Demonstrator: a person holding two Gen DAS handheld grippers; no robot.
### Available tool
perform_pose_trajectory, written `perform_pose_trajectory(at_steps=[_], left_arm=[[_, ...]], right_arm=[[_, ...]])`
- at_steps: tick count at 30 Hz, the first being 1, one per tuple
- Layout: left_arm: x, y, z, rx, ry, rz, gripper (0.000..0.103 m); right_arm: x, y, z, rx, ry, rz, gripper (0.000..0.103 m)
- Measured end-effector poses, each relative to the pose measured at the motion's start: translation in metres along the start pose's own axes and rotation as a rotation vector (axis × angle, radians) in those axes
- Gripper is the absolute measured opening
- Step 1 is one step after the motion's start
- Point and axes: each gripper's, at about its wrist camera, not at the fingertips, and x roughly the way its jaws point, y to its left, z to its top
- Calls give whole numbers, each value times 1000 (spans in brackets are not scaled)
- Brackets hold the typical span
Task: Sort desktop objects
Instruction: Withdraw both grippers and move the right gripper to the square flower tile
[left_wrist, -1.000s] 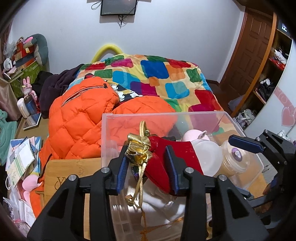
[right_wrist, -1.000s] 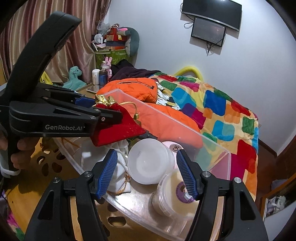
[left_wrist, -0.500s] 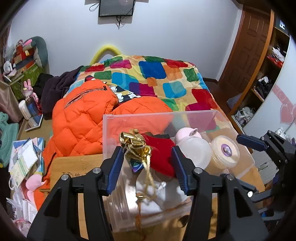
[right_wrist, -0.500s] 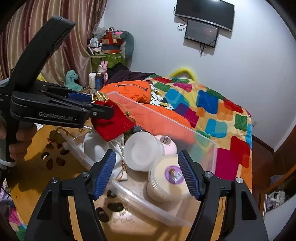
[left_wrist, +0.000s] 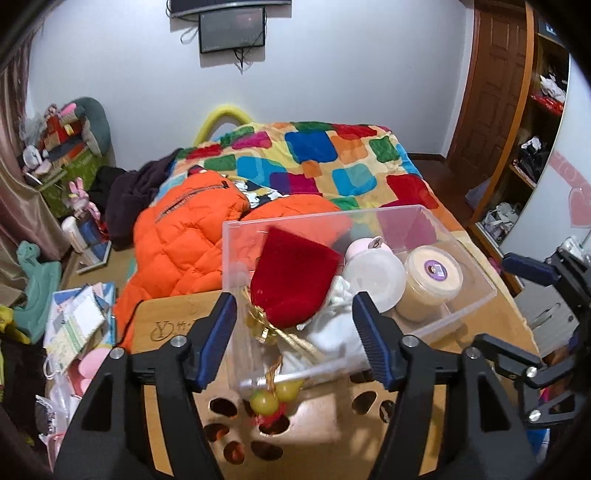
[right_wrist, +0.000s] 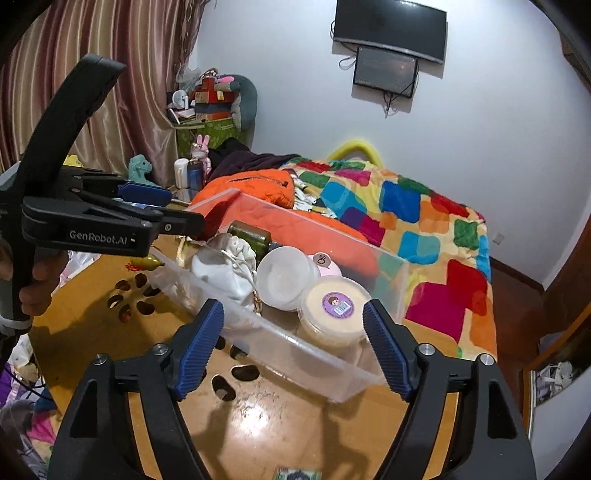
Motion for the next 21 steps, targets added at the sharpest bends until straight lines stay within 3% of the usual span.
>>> perform_pose_trajectory(at_steps=[10, 21], left_arm=[[-31, 6, -24, -16, -48, 59, 74], [-9, 22, -67, -91, 7, 67, 75]], right_arm=[[-24, -8, -29, 72, -4, -53, 81], [-26, -15, -76, 161, 53, -80, 81]])
